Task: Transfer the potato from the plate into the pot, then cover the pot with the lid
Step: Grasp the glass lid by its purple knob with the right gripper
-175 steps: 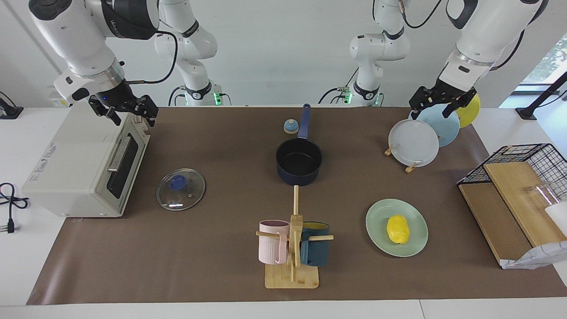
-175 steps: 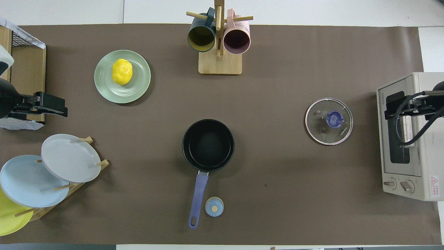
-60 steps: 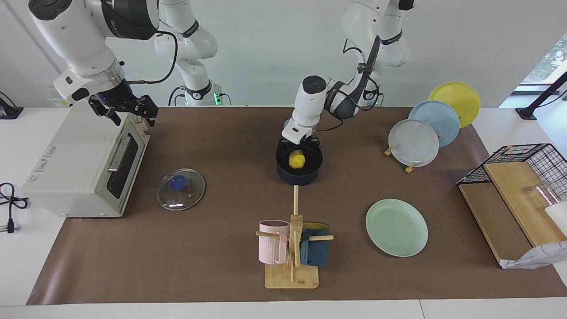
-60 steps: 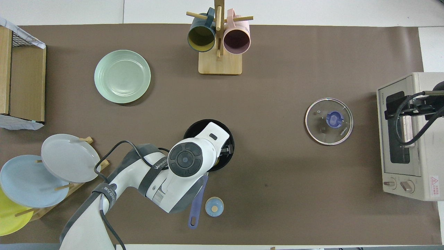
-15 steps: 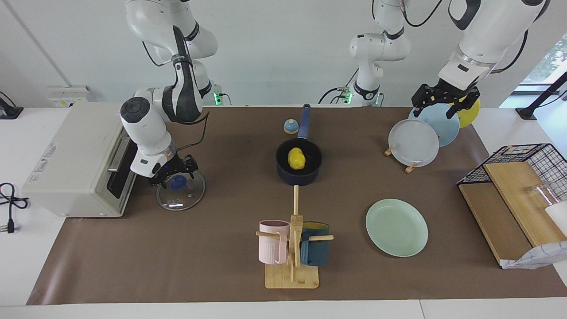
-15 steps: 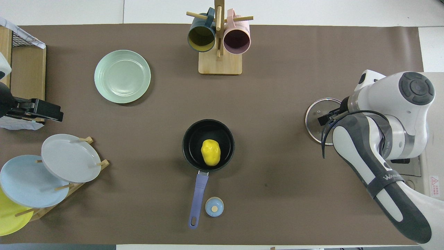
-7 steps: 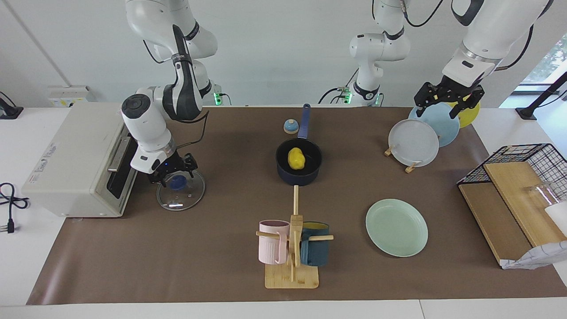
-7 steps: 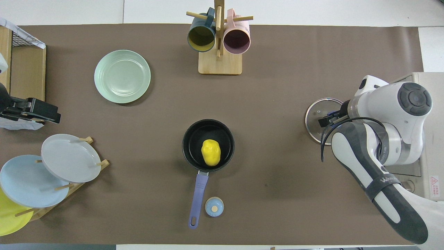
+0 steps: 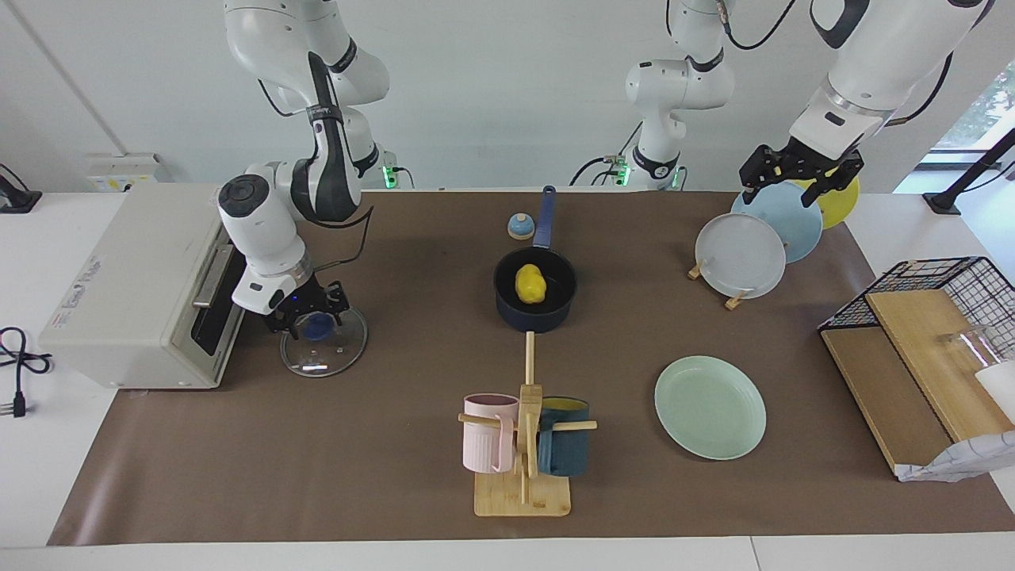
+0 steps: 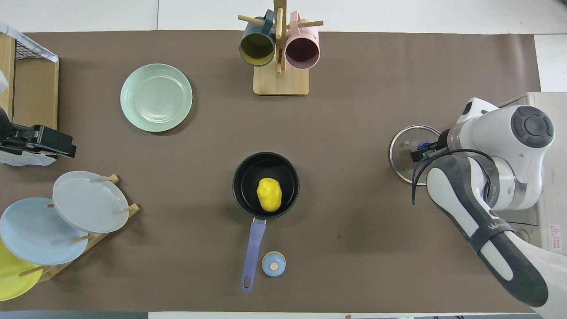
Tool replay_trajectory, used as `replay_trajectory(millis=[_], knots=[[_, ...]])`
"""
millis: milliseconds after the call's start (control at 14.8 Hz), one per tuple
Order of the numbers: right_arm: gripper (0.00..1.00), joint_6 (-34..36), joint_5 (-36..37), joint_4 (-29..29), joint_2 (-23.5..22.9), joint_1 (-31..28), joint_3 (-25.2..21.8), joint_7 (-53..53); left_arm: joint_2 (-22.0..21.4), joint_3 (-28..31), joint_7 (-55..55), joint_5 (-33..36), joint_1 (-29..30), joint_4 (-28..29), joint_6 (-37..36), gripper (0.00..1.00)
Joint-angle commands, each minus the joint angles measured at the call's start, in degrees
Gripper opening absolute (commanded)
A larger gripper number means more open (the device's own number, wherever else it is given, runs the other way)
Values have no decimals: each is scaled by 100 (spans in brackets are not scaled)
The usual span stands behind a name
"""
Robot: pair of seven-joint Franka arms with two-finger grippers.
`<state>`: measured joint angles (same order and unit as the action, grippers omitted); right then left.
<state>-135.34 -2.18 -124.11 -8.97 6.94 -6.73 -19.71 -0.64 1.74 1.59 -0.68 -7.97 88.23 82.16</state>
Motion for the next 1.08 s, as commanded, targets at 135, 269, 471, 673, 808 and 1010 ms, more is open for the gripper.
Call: replay_trajectory(millis=[135,269,471,673,808,1010], knots=[[88,-133,-107,-60,-52,-79,31,63,73,63,-80,112,-56,-16,-113,100],[88,-133,-107,-60,-43,-70,31,63,108,63,-88,60,-47,-60,-86,100],[74,-90,-107,-60,-43,-26,31,230,100,63,-97,24,-73,-60,-69,100],[55,-28,-107,-60,-35,-17,31,292,47,28,-115,51,-109,-95,98,100],[44,182,-107,18,-35,26,40,292,-67,1,-106,51,-109,-69,54,100],[44,936,-98,640,-87,79,40,274,-76,1,-106,42,-82,-51,107,100]])
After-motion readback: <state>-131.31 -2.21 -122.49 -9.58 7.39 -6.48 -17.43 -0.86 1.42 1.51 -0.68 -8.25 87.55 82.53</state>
